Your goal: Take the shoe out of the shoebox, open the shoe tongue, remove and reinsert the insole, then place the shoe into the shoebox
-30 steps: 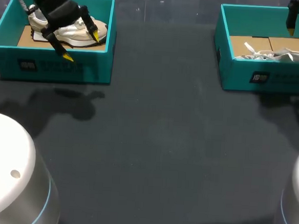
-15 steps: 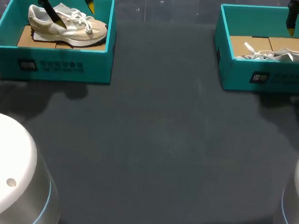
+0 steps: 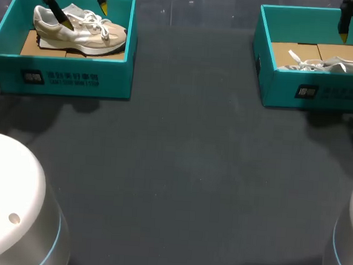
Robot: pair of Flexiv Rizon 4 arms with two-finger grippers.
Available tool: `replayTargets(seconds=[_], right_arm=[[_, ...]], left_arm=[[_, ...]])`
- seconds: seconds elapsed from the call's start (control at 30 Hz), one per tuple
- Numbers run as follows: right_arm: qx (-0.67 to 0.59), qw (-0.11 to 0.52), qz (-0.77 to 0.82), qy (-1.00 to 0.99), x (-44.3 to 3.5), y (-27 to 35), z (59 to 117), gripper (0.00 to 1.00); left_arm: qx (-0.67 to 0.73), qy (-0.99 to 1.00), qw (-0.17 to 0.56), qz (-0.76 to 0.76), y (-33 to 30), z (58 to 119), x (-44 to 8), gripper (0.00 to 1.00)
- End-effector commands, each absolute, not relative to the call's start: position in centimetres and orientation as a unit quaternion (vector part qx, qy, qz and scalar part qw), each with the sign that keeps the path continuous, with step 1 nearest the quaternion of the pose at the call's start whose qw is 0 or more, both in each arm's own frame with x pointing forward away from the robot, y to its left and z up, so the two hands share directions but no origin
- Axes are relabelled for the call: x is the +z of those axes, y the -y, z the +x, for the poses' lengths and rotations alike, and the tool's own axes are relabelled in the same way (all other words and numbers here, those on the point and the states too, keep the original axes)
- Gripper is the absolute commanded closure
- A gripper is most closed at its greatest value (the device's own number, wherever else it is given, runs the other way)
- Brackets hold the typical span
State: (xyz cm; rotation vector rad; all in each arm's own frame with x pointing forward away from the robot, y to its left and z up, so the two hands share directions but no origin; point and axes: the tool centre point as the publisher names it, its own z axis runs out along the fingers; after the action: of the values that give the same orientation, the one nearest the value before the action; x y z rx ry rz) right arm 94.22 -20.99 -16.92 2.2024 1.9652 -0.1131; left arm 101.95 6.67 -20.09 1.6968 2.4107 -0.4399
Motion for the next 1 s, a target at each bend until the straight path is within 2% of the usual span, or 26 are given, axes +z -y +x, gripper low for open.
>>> replayTargets(seconds=[0.03,0.17,0.27,0.7,1.0], right_arm=[[-0.039,0.094,0.742,-0.662,-16.9,21.0,94.2,0.0],[-0.039,0.094,0.742,-0.662,-16.9,21.0,94.2,0.0],[-0.039,0.094,0.742,-0.662,-16.9,21.0,94.2,0.0],[-0.039,0.094,0.742,-0.662,-16.9,21.0,94.2,0.0],[-0.039,0.094,0.742,-0.662,-16.9,21.0,94.2,0.0]], left_arm=[[-0.131,-0.787,0.058,0.6,-8.0,107.0,-20.1,0.0],[-0.081,-0.732,0.055,0.675,-10.1,111.2,-20.5,0.0],[-0.04,-0.733,0.083,0.674,-11.4,114.2,-20.9,0.0],[-0.01,-0.719,0.084,0.689,-11.8,114.2,-21.3,0.0],[0.027,-0.73,0.057,0.681,-18.5,116.7,-22.2,0.0]])
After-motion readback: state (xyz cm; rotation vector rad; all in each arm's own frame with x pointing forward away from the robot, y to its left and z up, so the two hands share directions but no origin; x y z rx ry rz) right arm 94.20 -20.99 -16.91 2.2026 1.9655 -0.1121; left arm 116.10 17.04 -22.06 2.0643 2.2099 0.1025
